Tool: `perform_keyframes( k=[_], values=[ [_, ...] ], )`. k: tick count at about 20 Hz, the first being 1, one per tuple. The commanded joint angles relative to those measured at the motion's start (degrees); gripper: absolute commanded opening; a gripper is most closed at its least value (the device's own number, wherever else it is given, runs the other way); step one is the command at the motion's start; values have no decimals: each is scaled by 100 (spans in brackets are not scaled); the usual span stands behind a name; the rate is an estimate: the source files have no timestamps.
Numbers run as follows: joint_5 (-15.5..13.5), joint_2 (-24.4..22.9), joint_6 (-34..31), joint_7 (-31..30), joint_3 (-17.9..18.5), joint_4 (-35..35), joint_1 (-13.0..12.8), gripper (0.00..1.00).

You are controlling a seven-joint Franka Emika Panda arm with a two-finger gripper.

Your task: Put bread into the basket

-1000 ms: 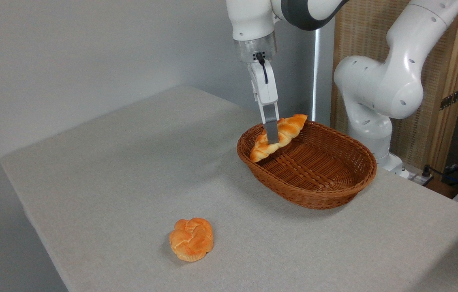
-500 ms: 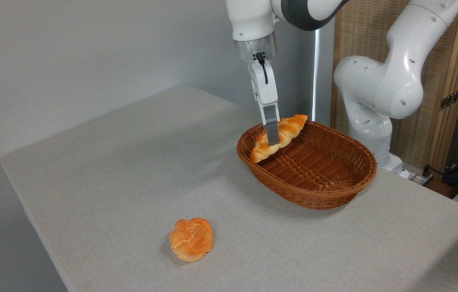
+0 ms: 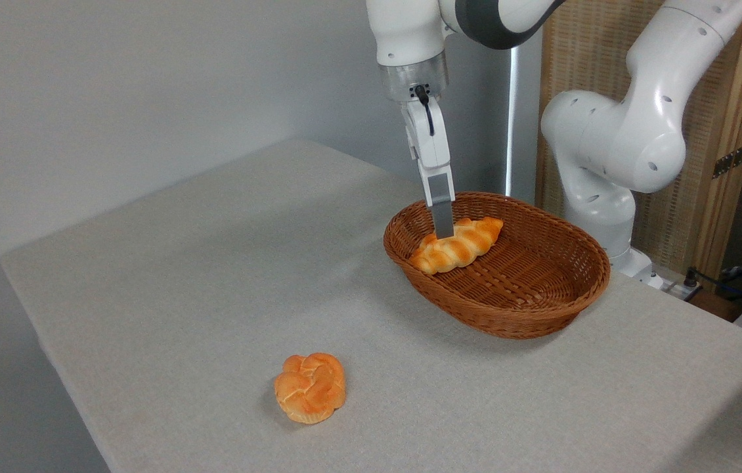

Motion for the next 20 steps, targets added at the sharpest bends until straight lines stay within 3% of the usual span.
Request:
perform_keyframes(
  k=[1, 6, 12, 15, 20],
  values=[
    [66, -4, -7, -186, 104, 215, -31, 100],
    [5, 426, -16, -766, 192, 926, -31, 100],
    [-57, 1927, -244, -1567, 385, 2762, -5, 100],
    [-364, 2491, -314, -1619, 421, 3571, 284, 100],
    [-382, 3326, -674, -1935, 368, 4705, 557, 100]
  ],
)
